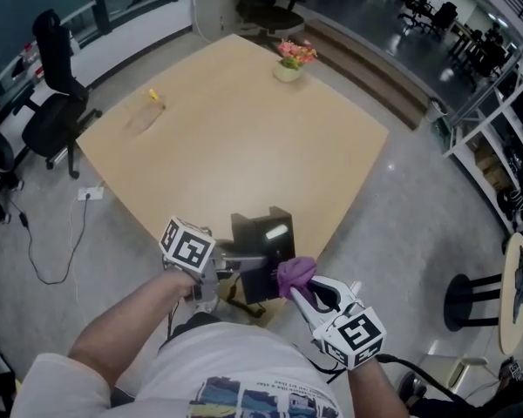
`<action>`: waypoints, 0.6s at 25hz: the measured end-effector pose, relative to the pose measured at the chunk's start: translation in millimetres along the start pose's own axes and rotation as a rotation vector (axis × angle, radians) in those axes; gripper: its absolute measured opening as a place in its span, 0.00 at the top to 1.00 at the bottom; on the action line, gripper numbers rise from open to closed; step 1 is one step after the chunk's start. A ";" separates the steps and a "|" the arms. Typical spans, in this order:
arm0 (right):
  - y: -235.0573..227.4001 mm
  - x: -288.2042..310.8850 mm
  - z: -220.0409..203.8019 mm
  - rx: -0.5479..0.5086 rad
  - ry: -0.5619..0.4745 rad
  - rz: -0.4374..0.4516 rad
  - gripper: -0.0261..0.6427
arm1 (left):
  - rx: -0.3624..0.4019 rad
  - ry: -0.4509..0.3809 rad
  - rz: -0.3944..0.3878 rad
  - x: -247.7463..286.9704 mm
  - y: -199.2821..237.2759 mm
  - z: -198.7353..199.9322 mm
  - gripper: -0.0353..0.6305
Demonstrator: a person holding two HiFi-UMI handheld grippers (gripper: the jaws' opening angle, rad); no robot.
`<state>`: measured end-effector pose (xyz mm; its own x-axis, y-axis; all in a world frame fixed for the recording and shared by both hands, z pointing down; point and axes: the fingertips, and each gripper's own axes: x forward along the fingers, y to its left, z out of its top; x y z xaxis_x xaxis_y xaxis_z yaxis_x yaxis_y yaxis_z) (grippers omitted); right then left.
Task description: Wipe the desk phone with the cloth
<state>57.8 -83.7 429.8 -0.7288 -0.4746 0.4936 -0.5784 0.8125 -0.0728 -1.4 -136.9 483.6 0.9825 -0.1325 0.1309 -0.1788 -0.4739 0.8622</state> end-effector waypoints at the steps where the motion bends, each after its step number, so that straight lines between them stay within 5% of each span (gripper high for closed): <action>1: 2.6 -1.9 -9.7 0.011 0.017 0.002 0.82 | 0.001 -0.003 -0.002 -0.7 -0.3 1.4 0.68; 6: 3.5 -6.4 -26.6 0.025 0.062 -0.008 0.82 | 0.002 -0.004 -0.012 -6.3 -1.5 5.8 0.68; 15: -38.7 -1.1 88.7 -0.104 -0.154 -0.100 0.82 | 0.021 0.058 -0.027 0.9 -11.7 -6.5 0.68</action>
<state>48.5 -144.7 355.2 -0.7217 -0.5945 0.3545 -0.6155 0.7855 0.0642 1.9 -125.8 476.8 0.9882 -0.0695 0.1365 -0.1529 -0.4951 0.8553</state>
